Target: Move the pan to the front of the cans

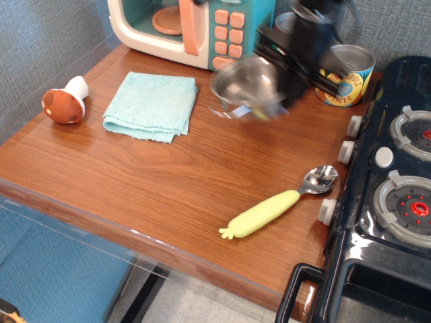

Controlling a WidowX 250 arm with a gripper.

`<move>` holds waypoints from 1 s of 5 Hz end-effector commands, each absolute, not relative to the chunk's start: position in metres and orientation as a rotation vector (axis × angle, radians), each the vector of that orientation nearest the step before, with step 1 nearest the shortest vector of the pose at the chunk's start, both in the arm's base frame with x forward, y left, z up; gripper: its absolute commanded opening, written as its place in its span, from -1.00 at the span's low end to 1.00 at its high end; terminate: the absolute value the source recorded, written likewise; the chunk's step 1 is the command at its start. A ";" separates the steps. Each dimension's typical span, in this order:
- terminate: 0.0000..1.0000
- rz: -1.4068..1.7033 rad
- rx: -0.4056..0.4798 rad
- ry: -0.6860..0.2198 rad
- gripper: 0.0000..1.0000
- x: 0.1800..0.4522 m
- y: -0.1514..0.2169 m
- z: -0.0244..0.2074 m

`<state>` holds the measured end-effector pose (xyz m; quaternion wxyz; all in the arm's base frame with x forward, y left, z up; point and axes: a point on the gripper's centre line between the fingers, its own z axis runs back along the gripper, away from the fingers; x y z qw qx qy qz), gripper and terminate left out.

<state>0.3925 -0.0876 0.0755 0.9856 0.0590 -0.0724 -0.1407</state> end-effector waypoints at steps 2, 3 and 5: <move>-1.00 -0.320 0.127 -0.091 -1.00 0.399 -0.122 0.050; -1.00 -0.300 0.140 -0.088 -1.00 0.396 -0.113 0.050; -1.00 -0.200 0.125 -0.068 -1.00 0.376 -0.087 0.048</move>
